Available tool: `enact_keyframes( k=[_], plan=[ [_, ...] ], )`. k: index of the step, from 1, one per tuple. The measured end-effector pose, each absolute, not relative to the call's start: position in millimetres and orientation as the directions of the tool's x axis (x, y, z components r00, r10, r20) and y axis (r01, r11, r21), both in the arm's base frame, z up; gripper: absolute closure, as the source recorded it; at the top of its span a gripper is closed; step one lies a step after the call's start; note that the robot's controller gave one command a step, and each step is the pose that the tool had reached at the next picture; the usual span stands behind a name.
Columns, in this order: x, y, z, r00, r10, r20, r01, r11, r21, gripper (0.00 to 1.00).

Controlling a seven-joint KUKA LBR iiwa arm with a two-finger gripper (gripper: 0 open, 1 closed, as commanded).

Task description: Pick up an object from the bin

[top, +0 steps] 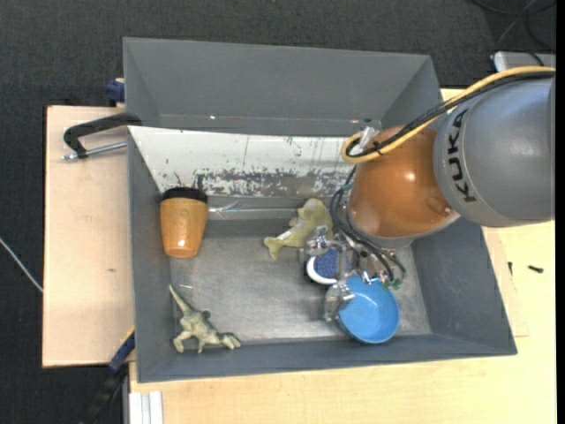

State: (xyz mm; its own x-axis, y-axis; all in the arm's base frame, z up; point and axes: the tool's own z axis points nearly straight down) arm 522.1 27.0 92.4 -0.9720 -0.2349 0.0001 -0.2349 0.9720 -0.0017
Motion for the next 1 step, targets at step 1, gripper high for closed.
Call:
enact_keyframes(
  k=[1],
  plan=[
    [553.4,-20.4,72.1,-0.875,-0.485,-0.011,-0.485,0.875,0.004,0.00]
  ],
)
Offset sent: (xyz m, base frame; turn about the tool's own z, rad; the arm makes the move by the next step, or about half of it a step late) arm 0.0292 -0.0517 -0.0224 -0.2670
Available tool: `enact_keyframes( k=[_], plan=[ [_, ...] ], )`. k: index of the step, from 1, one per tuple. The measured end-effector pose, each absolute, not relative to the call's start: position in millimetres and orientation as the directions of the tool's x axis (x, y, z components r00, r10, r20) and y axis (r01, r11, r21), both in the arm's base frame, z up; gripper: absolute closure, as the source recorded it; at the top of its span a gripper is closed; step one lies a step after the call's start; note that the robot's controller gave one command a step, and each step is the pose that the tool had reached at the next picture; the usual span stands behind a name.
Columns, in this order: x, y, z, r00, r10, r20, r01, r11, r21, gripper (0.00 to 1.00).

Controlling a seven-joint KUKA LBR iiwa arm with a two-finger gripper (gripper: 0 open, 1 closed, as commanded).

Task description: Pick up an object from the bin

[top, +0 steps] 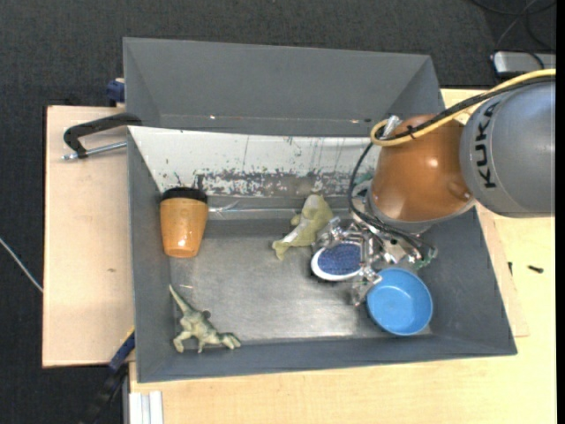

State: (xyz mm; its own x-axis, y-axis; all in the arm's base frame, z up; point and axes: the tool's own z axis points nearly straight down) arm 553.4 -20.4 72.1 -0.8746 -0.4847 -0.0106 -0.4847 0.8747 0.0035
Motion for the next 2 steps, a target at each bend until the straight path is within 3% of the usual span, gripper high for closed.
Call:
enact_keyframes(
  k=[1,2],
  plan=[
    [554.6,-20,73,-0.875,-0.484,-0.014,-0.484,0.875,0.001,1.00],
    [568.8,-19,208,-0.847,-0.532,-0.013,-0.532,0.847,-0.006,1.00]
  ],
)
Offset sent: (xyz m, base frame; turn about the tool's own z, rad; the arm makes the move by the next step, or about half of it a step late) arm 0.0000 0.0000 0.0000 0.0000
